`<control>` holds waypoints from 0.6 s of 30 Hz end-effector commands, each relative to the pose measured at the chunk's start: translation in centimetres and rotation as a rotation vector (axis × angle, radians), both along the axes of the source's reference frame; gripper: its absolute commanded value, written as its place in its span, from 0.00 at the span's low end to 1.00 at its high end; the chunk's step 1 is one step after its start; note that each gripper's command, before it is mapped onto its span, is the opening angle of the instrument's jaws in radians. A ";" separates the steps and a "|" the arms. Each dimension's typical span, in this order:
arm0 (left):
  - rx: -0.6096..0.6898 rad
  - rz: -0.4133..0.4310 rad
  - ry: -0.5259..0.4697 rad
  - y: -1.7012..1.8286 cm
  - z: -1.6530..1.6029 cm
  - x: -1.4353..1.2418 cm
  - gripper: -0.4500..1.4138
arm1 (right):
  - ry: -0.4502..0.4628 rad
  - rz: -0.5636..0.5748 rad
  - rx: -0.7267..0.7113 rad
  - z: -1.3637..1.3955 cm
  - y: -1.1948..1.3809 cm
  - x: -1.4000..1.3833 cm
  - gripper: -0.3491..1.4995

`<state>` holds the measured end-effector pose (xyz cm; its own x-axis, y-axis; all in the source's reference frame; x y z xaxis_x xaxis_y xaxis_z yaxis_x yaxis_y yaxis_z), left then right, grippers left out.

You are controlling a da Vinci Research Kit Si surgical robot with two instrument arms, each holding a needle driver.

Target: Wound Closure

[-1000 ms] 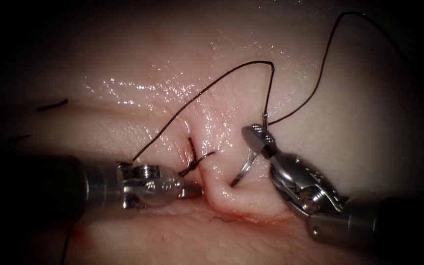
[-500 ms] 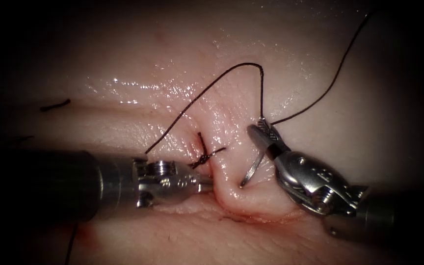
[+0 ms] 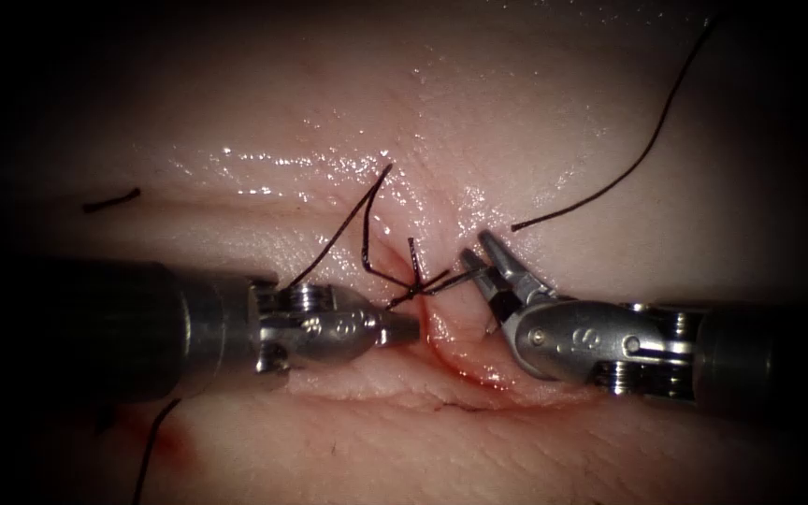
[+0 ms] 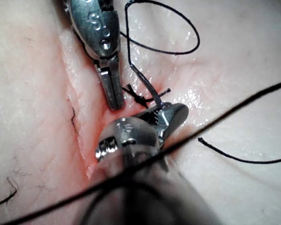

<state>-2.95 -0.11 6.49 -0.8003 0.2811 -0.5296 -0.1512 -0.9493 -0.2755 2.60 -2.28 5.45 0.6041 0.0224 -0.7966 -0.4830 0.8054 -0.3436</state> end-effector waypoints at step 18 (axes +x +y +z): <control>0.032 0.003 0.030 -0.26 -0.08 0.46 0.00 | 0.027 -0.172 -0.081 0.33 -0.47 0.02 0.00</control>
<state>-2.44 -0.35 6.35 -0.8170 0.2944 -0.4958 -0.1575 -0.9411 -0.2993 2.55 -2.72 5.73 0.5688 -0.1495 -0.8088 -0.3480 0.8472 -0.4014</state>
